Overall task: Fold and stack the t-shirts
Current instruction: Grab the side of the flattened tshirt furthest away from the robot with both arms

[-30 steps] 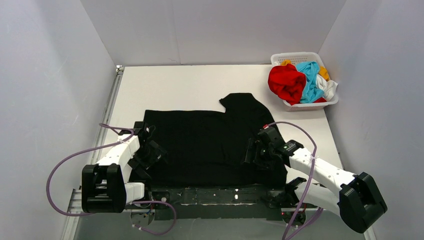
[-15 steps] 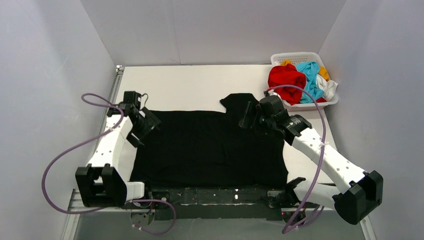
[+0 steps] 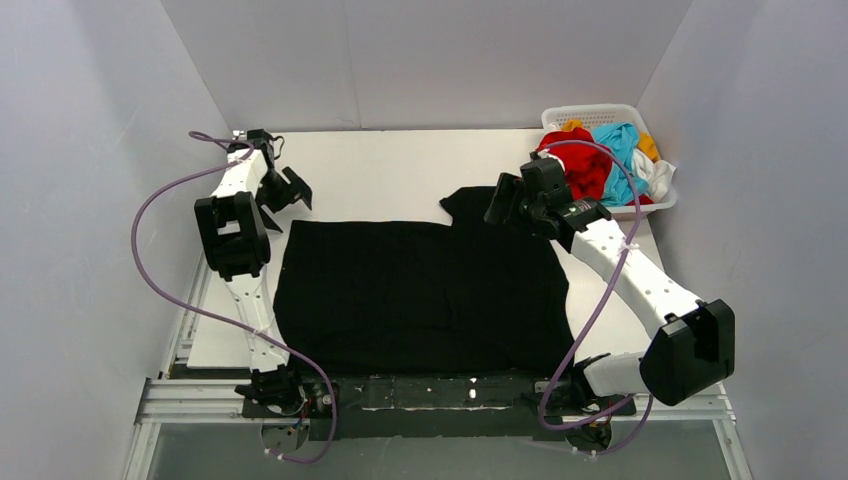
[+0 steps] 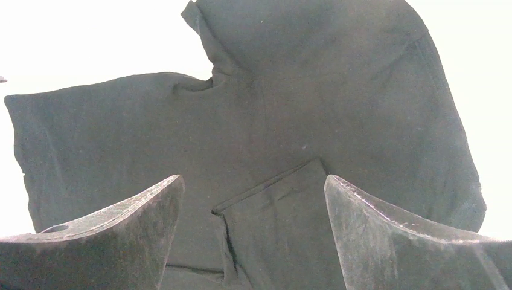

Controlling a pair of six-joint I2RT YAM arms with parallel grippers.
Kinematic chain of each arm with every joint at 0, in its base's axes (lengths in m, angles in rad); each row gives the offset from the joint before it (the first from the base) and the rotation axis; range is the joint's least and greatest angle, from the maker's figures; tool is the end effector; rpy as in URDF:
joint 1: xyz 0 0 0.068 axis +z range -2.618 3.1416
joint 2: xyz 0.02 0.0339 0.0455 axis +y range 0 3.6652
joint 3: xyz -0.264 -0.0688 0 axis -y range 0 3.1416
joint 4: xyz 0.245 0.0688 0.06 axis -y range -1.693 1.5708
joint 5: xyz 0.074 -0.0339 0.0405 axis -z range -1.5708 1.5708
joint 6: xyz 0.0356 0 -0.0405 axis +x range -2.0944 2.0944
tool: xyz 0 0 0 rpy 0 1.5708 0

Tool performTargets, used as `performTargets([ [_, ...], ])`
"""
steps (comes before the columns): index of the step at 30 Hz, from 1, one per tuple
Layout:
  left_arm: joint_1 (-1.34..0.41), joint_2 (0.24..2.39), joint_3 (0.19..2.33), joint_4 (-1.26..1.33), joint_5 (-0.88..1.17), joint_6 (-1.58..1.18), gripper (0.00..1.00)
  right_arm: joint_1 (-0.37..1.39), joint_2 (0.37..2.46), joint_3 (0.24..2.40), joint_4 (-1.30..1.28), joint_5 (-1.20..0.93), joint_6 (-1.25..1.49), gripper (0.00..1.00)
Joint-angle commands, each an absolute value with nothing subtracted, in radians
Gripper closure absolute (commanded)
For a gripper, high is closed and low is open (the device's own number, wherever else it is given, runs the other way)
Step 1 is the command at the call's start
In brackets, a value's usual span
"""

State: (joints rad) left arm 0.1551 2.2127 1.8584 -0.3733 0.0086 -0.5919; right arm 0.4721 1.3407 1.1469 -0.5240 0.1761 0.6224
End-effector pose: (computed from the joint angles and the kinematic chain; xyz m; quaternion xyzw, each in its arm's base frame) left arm 0.5044 0.0786 0.2233 -0.3313 0.8502 -0.0925 0.3986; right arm 0.2646 0.1281 0.3105 0.1044 0.9016 0.1461 0.3936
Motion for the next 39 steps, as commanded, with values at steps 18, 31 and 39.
performTargets([
  [18,0.111,2.268,1.85,-0.686,-0.105,-0.506,0.65,0.463,1.404,1.091,-0.487,0.183,0.584,0.09],
  [31,0.101,2.278,1.968,-0.749,-0.067,-0.462,1.0,0.428,1.871,1.611,-0.544,0.311,0.484,0.1],
  [39,0.095,2.231,1.936,-0.749,-0.056,-0.482,1.0,0.422,2.319,2.172,-0.705,0.334,0.445,0.15],
])
